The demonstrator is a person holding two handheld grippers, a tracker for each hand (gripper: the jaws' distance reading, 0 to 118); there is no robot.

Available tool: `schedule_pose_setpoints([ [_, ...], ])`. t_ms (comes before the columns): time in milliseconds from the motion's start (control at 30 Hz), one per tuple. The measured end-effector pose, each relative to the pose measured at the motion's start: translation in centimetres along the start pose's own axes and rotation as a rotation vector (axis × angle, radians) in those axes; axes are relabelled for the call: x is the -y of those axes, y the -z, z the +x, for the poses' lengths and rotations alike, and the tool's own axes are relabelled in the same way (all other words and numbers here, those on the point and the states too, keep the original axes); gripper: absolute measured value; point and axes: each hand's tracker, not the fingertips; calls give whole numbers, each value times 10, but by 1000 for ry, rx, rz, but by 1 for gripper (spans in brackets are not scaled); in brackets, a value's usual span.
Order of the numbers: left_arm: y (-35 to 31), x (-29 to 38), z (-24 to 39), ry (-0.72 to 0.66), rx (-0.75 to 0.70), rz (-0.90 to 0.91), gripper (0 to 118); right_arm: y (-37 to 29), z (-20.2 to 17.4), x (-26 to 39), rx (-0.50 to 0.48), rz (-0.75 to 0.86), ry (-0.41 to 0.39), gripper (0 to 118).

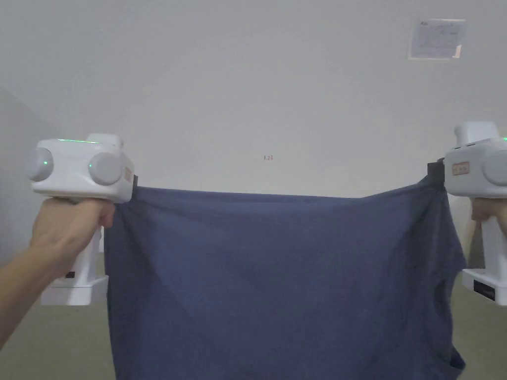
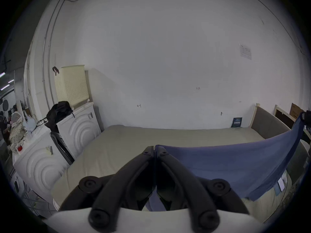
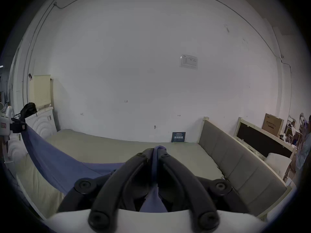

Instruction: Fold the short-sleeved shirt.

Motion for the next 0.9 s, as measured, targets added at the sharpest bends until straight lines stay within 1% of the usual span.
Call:
schedule_pose_setpoints([
  [167,22,-37,6,18,-41,31,3,41,-10,-31,21,2,-16,9],
  [233,31,-50,8,15,-46,34,3,58,-15,-43,35,4,-47,9],
  [400,67,-82,14,23,-80,56,2,97,-23,-80,39,28,-19,9],
  [567,111,-97,22,24,-93,61,2,135,-34,-100,54,47,-28,9],
  [667,140,-98,28,37,-113,54,2,158,-37,-104,56,57,-22,9],
  [733,157,-95,31,23,-114,57,2,174,-39,-101,56,53,-14,9],
  [833,179,-82,38,19,-124,49,2,193,-41,-84,50,44,8,9],
  [900,195,-63,42,26,-115,36,2,209,-43,-57,55,17,-1,9],
])
